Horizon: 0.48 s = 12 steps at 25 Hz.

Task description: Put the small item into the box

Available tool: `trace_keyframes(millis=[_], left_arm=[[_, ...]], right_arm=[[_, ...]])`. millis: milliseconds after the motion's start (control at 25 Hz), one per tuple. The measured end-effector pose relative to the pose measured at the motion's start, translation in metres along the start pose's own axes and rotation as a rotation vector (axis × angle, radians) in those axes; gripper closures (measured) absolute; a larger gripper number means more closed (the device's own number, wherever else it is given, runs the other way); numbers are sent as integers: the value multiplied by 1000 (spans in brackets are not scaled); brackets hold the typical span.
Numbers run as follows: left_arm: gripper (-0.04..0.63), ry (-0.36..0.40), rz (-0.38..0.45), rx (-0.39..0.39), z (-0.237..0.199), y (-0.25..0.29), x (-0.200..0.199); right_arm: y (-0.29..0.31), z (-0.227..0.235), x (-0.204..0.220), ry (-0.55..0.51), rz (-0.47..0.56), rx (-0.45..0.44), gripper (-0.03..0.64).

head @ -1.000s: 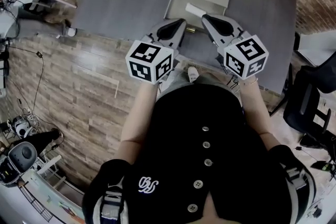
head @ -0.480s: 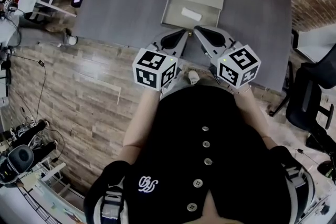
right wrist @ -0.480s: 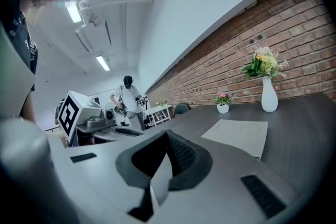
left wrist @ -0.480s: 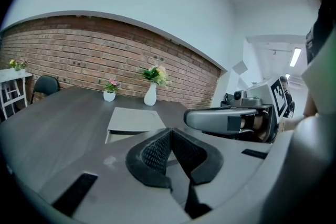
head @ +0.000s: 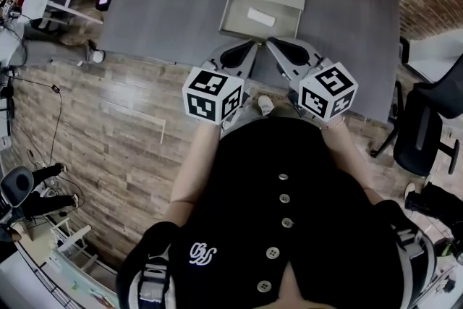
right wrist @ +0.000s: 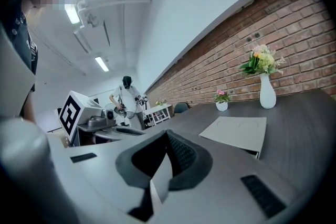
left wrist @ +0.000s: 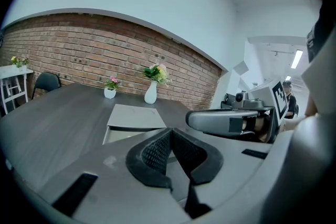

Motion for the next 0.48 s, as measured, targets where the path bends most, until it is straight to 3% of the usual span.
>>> trace_keyframes(millis=[480], left_arm=[[581, -17, -1, 3, 3, -3, 6]], right_arm=[[-1, -9, 4, -21, -28, -15, 617]])
Point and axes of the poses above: the fingertips, and each gripper's own axes: y forward along the fingers, z to its right, x out of its underside, the point moved 5 cm from there along -y, backward along the fingers, and after that the axes turned 1 degree about x, right-handed, at the moved point
